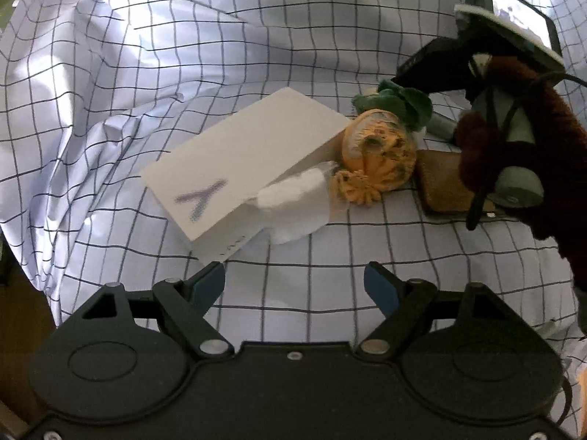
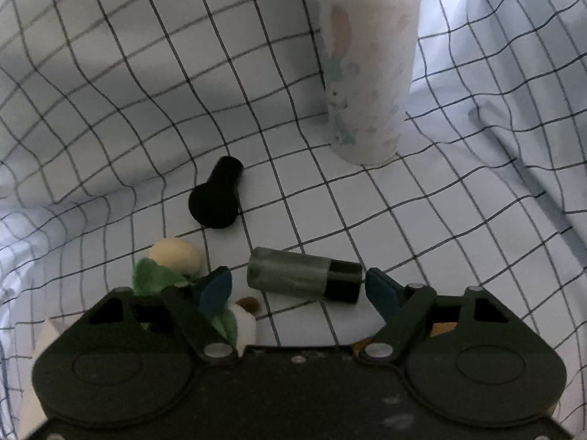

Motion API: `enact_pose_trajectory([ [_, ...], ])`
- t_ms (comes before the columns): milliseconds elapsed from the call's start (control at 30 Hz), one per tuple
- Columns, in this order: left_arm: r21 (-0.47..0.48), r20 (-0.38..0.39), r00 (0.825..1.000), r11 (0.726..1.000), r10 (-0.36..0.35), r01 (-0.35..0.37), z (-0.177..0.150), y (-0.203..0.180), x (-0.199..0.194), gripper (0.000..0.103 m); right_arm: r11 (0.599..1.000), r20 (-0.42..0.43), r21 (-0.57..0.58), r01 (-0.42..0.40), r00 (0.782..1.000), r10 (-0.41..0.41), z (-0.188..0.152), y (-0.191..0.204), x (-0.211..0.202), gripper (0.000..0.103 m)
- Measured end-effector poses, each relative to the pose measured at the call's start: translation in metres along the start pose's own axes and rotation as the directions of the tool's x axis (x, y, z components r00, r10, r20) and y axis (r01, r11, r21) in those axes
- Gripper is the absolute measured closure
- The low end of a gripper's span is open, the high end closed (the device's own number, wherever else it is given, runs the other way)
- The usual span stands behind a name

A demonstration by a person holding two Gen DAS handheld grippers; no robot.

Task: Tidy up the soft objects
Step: 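Grasp the grey cylinder with the right tool, then grasp the black cap with the left tool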

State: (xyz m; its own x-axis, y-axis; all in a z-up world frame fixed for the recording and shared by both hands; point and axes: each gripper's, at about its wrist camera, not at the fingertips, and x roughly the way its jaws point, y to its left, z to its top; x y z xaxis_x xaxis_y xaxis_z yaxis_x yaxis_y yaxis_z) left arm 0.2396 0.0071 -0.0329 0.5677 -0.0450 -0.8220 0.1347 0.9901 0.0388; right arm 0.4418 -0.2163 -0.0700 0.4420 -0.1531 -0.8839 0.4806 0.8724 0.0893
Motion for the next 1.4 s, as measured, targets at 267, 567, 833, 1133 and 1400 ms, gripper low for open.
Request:
enact_pose_trajectory([
  [267, 0.008, 0.025, 1.0, 1.0, 0.015, -0.015, 0.014, 0.006, -0.003, 0.023, 1.0, -0.004, -0.008, 0.024, 1.0, -0.024, 0.003, 0.001, 0.013, 0.032],
  [567, 0.044, 0.07, 0.998, 0.999, -0.003, 0.0, 0.06, 0.0, -0.006, 0.023, 0.996, 0.058, -0.089, -0.014, 0.998, 0.02, 0.0, -0.013, 0.003, 0.032],
  [833, 0.074, 0.096, 0.994, 0.997, -0.042, 0.035, 0.143, -0.034, 0.021, 0.023, 0.99, 0.149, -0.133, -0.055, 0.986, 0.075, -0.02, -0.06, -0.048, 0.032],
  [1133, 0.158, -0.046, 0.997, 0.985, -0.066, 0.072, 0.197, -0.101, 0.122, 0.024, 0.984, 0.186, -0.146, -0.103, 0.974, 0.129, -0.04, -0.095, -0.078, 0.032],
  [1400, 0.178, -0.122, 0.991, 0.981, -0.051, 0.072, 0.199, -0.131, 0.184, 0.03, 0.979, 0.21, -0.166, -0.121, 0.965, 0.155, -0.047, -0.107, -0.09, 0.032],
])
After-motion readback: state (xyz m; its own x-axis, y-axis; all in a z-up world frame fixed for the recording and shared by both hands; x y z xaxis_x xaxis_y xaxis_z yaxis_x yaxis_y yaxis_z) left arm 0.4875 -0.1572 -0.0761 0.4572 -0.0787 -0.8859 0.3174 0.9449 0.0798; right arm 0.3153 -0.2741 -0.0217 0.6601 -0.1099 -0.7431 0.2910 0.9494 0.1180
